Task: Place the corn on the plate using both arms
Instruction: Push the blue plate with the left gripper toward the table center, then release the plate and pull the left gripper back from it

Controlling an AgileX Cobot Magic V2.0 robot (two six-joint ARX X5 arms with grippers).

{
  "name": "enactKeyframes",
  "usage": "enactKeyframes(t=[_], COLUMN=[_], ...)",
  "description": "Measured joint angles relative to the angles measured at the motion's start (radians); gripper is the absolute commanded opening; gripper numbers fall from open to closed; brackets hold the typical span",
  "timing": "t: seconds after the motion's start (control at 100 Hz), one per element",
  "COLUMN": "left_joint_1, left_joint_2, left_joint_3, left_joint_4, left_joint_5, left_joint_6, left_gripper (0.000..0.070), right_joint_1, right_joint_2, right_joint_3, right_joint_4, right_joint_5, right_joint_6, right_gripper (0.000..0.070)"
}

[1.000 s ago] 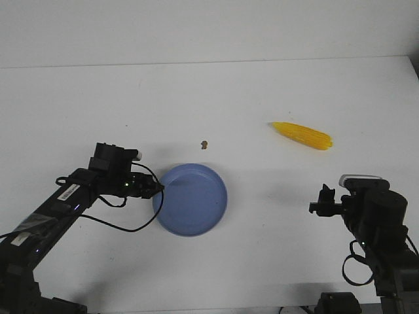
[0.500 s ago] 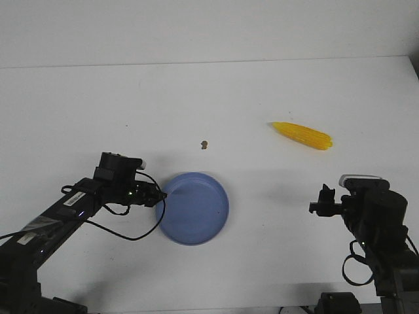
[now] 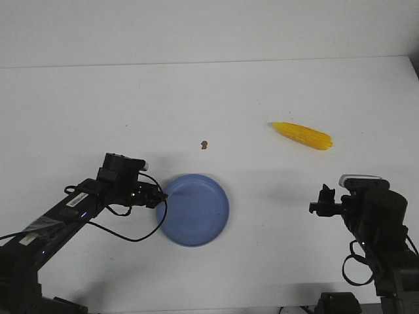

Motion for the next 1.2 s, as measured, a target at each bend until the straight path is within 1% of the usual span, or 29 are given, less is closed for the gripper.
enactKeyframes(t=[0.56,0.71,0.91,0.96,1.01,1.07,1.16,1.2], left_joint_1=[-0.009,-0.009,-0.009,-0.009,-0.009,-0.009,-0.009,-0.009], left_joint_2=[0.0,0.0,0.0,0.0,0.0,0.0,0.0,0.0], left_joint_3=[-0.023,-0.024,-0.037,-0.037,-0.037,-0.038,-0.038,-0.038], left_joint_4=[0.007,0.007,0.014,0.014,0.014,0.014,0.014,0.014], left_joint_5=[-0.012,-0.038,-0.04,-0.04,-0.039,-0.039,-0.039,-0.039], left_joint_6=[0.0,0.001,0.0,0.0,0.0,0.0,0.0,0.0], left_gripper=[0.0005,0.0012,0.0019,0.0042,0.0099,0.0149,0.0186,0.0187], right_joint_1=[0.0,0.0,0.0,0.0,0.0,0.0,0.0,0.0], right_joint_2=[0.0,0.0,0.0,0.0,0.0,0.0,0.0,0.0], right_joint_3=[0.0,0.0,0.0,0.0,0.0,0.0,0.0,0.0], right_joint_4=[0.0,0.0,0.0,0.0,0.0,0.0,0.0,0.0], right_joint_5=[0.0,0.0,0.0,0.0,0.0,0.0,0.0,0.0], right_joint_6=[0.0,0.0,0.0,0.0,0.0,0.0,0.0,0.0], right_gripper=[0.0428,0.0428,0.0428,0.0428,0.0428,0.0428,0.0428,0.0428])
